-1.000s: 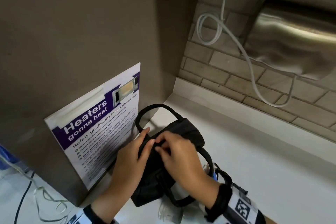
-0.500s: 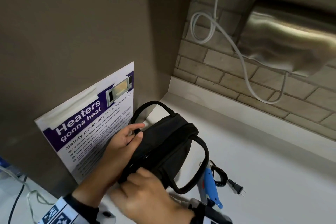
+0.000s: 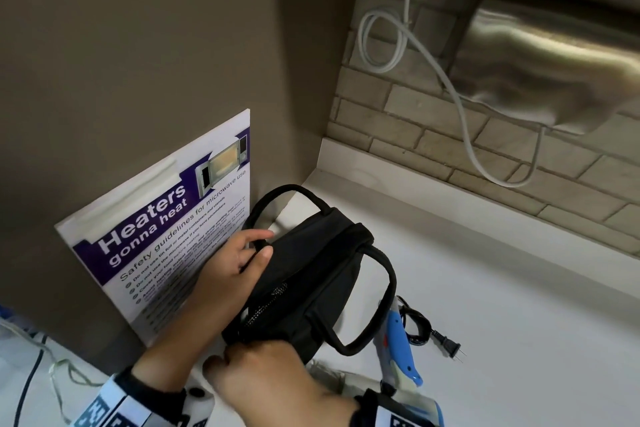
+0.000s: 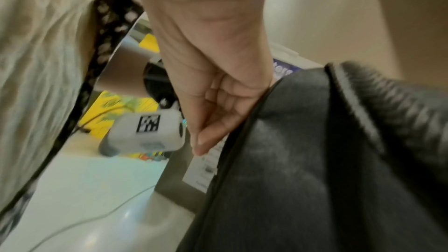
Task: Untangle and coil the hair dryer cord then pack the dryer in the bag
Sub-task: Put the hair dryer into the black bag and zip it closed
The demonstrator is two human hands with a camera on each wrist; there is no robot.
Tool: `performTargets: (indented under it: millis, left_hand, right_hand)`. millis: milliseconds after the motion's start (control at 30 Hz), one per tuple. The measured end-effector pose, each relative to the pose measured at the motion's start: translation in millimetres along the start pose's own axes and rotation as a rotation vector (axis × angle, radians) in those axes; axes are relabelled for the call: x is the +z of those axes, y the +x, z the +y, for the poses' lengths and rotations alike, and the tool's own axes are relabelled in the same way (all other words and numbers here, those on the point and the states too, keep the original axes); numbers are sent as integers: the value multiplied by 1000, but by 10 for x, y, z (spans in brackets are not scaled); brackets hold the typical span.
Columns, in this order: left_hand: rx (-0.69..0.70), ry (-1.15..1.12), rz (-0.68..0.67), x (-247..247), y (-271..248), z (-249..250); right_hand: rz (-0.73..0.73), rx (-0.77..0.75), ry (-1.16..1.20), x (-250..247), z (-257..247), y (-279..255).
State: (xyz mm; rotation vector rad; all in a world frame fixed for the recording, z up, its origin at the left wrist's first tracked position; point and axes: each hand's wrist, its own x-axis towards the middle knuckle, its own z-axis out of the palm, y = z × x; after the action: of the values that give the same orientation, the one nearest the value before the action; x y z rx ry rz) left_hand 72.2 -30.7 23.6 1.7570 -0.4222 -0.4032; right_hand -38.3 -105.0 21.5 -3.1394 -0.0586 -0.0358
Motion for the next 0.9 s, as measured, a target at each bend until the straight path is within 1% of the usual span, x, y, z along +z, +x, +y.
performTargets:
  millis: [33, 67, 133, 167, 233, 267, 333, 367, 433, 500, 533, 600, 667, 700, 733, 767, 867, 900]
  left_hand:
    - [4, 22, 8, 2, -7, 16]
    - [7, 43, 19, -6, -8, 17]
    - [25, 114, 45, -17, -30, 29]
    - [40, 169, 65, -19, -50, 35]
    - [105, 290, 139, -9, -117, 76]
    - [163, 358, 188, 3, -158, 113]
    - [296, 477, 261, 59, -231, 220]
    - [346, 498, 273, 109, -272, 291]
    - [431, 490, 225, 245, -366, 391]
    - [550, 482, 112, 419, -472, 457]
    - [622, 487, 29, 518, -522, 461]
    - [734, 524, -190, 715, -607, 419]
    - [788, 637, -408, 911, -659, 314]
    - [800, 710, -494, 1007, -680, 237]
    - [786, 783, -568, 1093, -693, 160]
    - [734, 853, -650, 1172, -699, 71]
    - [500, 1048, -920, 1325, -684, -169]
    - [462, 1106, -969, 1354, -676, -222]
  right_hand:
    - [-7, -5, 35, -31, -2, -17]
    - [18, -26, 78, -80, 10, -40]
    - [-78, -47, 268, -325, 33, -166]
    - [-110, -49, 326, -460, 86, -206]
    - [-115, -43, 383, -630, 271, -322]
    - [-89, -28, 424, -692, 389, -397]
    - [33, 59, 445, -757, 636, -546]
    - [81, 116, 449, -758, 760, -608]
    - [127, 247, 425, -715, 1022, -697]
    - [118, 364, 357, -616, 1298, -755]
    - [90, 414, 334, -557, 1428, -775]
    - [9, 496, 286, -382, 1666, -800]
    - [-87, 553, 246, -143, 1871, -806]
    - [-136, 569, 233, -16, 1956, -806]
    - [-184, 581, 224, 101, 2022, -801]
    - [-223, 586, 227, 203, 2070, -795]
    - [-303, 545, 277, 432, 2131, -759]
    - [-331, 512, 277, 492, 2133, -746]
